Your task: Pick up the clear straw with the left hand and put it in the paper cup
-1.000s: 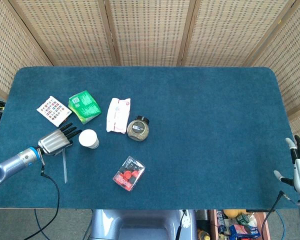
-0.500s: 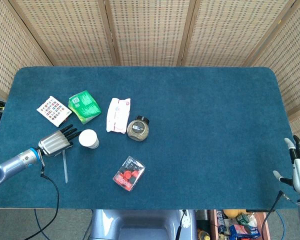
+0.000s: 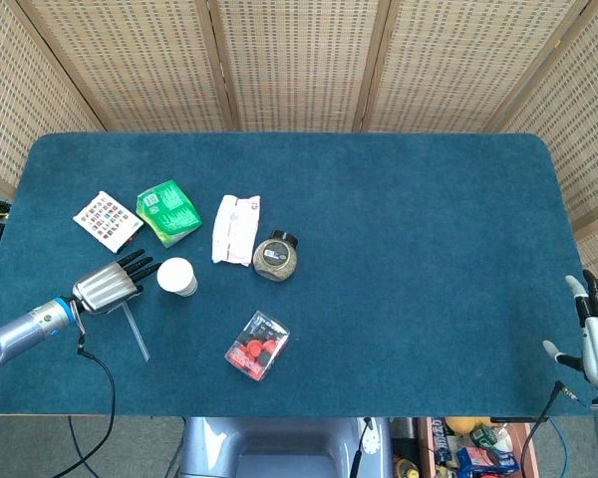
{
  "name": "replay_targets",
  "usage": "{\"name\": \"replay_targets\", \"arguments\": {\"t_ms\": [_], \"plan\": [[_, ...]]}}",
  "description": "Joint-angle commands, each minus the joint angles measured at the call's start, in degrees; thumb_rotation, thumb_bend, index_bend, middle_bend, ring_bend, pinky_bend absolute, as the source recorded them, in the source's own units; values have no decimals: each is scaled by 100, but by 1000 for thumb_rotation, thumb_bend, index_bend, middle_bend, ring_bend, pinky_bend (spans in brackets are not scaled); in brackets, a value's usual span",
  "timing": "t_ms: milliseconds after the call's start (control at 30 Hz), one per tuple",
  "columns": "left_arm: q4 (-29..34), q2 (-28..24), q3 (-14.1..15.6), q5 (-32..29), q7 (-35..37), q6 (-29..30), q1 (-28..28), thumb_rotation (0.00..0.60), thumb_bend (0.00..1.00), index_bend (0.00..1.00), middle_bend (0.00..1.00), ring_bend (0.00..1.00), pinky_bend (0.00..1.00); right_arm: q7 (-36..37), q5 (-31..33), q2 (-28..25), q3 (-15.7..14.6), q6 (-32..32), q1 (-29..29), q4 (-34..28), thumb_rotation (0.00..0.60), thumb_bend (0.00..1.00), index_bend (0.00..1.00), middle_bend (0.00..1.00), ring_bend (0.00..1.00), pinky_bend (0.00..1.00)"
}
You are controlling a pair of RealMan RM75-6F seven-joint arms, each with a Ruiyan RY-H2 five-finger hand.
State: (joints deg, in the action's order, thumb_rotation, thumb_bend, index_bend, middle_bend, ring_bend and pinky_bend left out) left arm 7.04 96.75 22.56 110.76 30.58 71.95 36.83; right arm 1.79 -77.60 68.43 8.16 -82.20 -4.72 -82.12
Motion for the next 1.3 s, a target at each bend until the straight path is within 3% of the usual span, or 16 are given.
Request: {"name": "replay_targets", "arguments": {"t_ms": [33, 300, 567, 800, 933, 1067, 1300], "plan": [[16, -104, -67, -55, -88, 351, -67, 600, 387, 596, 0, 0, 0, 15, -11, -9, -3, -13, 8, -9, 600, 0, 0, 0, 0, 0], [-70, -765, -511, -414, -1081, 1895, -65, 600, 388, 596, 0, 0, 0, 142, -141, -80, -34, -148, 66, -82, 600, 0, 0, 0, 0, 0], [178, -1568, -742, -554, -2236, 2338, 443, 600, 388, 596, 0, 0, 0, 289, -269, -149, -68, -261, 116, -140, 600, 0, 0, 0, 0, 0], [657, -1909, -784, -543, -3244, 1989, 753, 600, 387, 596, 0, 0, 0, 397, -299, -178, -79, -272, 131, -127, 600, 0, 0, 0, 0, 0], [1305, -2022, -884, -572, -4029, 1673, 1006, 600, 388, 596, 0, 0, 0, 478, -330, -203, -88, -276, 136, -127, 600, 0, 0, 0, 0, 0], [2216, -2049, -1030, -583, -5295, 1294, 1258, 600, 388, 596, 0, 0, 0, 565, -351, -219, -105, -261, 141, -111, 600, 0, 0, 0, 0, 0], [4518, -2228, -1501, -899, -7721, 325, 1479, 600, 387, 596, 0, 0, 0, 689, -382, -232, -143, -218, 145, -61, 600, 0, 0, 0, 0, 0]]}}
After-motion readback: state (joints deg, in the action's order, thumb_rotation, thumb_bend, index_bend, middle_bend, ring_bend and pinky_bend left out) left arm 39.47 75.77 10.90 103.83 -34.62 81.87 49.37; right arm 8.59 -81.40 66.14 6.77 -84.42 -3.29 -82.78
